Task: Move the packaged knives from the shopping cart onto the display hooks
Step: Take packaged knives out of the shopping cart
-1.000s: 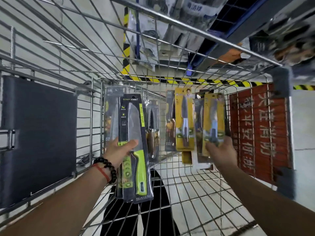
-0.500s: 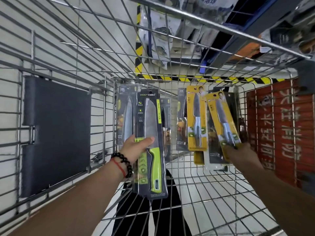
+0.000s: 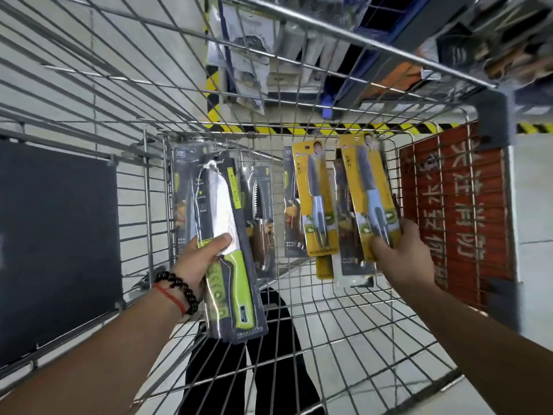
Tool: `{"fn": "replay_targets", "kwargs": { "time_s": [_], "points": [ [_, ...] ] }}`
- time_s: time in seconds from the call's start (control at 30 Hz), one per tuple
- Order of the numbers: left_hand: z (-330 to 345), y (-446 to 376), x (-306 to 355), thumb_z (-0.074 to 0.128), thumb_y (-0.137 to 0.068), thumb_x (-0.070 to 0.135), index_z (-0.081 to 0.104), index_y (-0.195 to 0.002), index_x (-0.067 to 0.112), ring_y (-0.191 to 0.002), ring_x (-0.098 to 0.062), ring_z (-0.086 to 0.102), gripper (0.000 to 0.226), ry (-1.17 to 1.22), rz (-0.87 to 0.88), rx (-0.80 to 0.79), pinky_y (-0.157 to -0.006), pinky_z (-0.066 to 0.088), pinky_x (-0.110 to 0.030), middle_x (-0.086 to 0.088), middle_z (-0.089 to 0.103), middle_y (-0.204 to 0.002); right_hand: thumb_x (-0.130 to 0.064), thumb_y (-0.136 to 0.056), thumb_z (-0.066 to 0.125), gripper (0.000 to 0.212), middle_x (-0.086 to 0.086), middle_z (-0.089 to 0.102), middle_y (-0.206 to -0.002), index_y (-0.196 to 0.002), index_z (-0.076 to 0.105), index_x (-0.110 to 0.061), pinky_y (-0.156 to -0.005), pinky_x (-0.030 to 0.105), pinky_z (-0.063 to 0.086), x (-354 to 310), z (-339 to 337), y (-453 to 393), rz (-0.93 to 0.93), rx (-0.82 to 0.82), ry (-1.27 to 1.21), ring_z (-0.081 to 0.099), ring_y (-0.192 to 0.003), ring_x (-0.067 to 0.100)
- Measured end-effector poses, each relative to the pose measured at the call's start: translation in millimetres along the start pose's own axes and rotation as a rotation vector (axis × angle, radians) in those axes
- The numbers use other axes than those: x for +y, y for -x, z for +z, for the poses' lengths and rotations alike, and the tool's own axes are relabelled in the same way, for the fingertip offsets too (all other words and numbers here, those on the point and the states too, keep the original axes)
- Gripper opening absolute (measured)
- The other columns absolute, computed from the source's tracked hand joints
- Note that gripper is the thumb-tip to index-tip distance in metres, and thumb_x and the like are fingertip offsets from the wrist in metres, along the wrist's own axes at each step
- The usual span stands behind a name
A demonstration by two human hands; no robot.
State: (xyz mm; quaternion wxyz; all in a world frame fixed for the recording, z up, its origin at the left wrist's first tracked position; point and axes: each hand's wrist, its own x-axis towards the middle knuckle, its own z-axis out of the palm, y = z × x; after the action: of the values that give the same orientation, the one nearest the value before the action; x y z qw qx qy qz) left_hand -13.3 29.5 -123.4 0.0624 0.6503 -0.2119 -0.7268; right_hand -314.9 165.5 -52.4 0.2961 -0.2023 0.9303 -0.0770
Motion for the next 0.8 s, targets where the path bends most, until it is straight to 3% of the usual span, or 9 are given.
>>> {"fn": "replay_targets", "kwargs": {
  "time_s": [0.13, 0.3, 0.37, 0.43, 0.5, 0.6, 0.67, 0.73, 0.8],
  "points": [
    [5, -1, -1, 0.086, -0.058, 0.049, 0.021, -0.151, 0.018, -0.129, -0.022, 0.044, 0.117, 0.081, -0.037, 0.021, -0.112, 0.024, -0.046, -0.006, 0.044, -0.147, -0.032, -0.091, 0.057, 0.037, 0.004, 0.055, -0.098, -0.122, 0.045, -0.015, -0.082, 0.036, 0.042, 23, -6, -14, 0.154, 0.120, -0.154, 0.056, -0.091, 0.030],
    [5, -6, -1, 0.089, -0.023, 0.066, 0.046, -0.140, 0.019, -0.124, -0.033, 0.053, 0.133, 0.054, -0.040, 0.021, -0.108, 0.036, -0.052, -0.009, 0.062, -0.128, -0.028, -0.096, 0.051, 0.033, 0.024, 0.062, -0.114, -0.121, 0.051, -0.008, -0.076, 0.033, 0.041, 32, 12, -35, 0.374, 0.045, -0.071, 0.060, -0.100, 0.039],
    [8, 2, 4, 0.089, -0.035, 0.059, 0.043, -0.142, 0.012, -0.095, -0.028, 0.068, 0.126, 0.083, -0.130, -0.010, -0.087, 0.054, -0.043, -0.010, 0.074, -0.098, -0.025, -0.092, 0.052, 0.037, 0.023, 0.060, -0.118, -0.126, 0.047, -0.010, -0.084, 0.038, 0.045, 26, 18, -32, 0.355, 0.007, 0.012, 0.059, -0.104, 0.040],
    [6, 9, 4, 0.093, -0.041, 0.046, 0.046, -0.135, 0.001, -0.049, -0.019, 0.062, 0.114, 0.125, -0.187, -0.127, -0.053, 0.053, -0.027, -0.018, 0.071, -0.083, -0.023, -0.088, 0.056, 0.044, 0.020, 0.053, -0.126, -0.130, 0.047, -0.011, -0.095, 0.043, 0.042, 15, 21, -23, 0.200, 0.084, 0.062, 0.052, -0.113, 0.039],
    [7, 6, 2, 0.095, -0.043, 0.038, 0.058, -0.116, -0.003, -0.042, -0.020, 0.052, 0.092, 0.157, -0.219, -0.195, -0.050, 0.048, -0.025, -0.011, 0.060, -0.063, -0.021, -0.086, 0.062, 0.042, 0.012, 0.050, -0.126, -0.127, 0.052, -0.014, -0.099, 0.044, 0.042, -5, 29, -7, -0.097, 0.126, 0.041, 0.050, -0.113, 0.032],
    [19, 12, 6, 0.080, -0.065, 0.028, 0.071, -0.073, 0.005, -0.057, -0.020, 0.047, 0.026, 0.177, -0.225, -0.270, -0.062, 0.044, -0.032, -0.006, 0.050, -0.068, -0.028, -0.093, 0.061, 0.035, -0.002, 0.055, -0.122, -0.126, 0.051, -0.028, -0.090, 0.038, 0.051, -57, 44, 29, -0.153, -0.319, -0.333, 0.058, -0.104, 0.014],
    [27, 15, 9, 0.075, -0.064, 0.028, 0.065, -0.062, 0.009, -0.066, -0.022, 0.048, 0.021, 0.158, -0.192, -0.263, -0.076, 0.043, -0.037, -0.007, 0.052, -0.071, -0.040, -0.093, 0.059, 0.043, -0.005, 0.054, -0.127, -0.132, 0.043, -0.035, -0.093, 0.032, 0.048, -88, 54, 52, -0.095, -0.662, -0.517, 0.056, -0.110, 0.011],
    [32, 18, 12, 0.071, -0.065, 0.028, 0.060, -0.071, 0.008, -0.071, -0.024, 0.054, 0.023, 0.166, -0.154, -0.241, -0.083, 0.043, -0.041, -0.008, 0.056, -0.073, -0.046, -0.091, 0.058, 0.056, -0.010, 0.045, -0.125, -0.141, 0.034, -0.035, -0.100, 0.032, 0.040, -102, 63, 64, -0.126, -0.716, -0.543, 0.045, -0.119, 0.008],
    [33, 21, 17, 0.066, -0.072, 0.027, 0.062, -0.079, 0.006, -0.066, -0.026, 0.059, 0.023, 0.208, -0.155, -0.235, -0.074, 0.049, -0.037, -0.011, 0.061, -0.073, -0.038, -0.094, 0.059, 0.054, -0.013, 0.043, -0.122, -0.141, 0.034, -0.034, -0.100, 0.028, 0.034, -108, 69, 67, -0.141, -0.643, -0.582, 0.039, -0.121, 0.004]
  ]
}}
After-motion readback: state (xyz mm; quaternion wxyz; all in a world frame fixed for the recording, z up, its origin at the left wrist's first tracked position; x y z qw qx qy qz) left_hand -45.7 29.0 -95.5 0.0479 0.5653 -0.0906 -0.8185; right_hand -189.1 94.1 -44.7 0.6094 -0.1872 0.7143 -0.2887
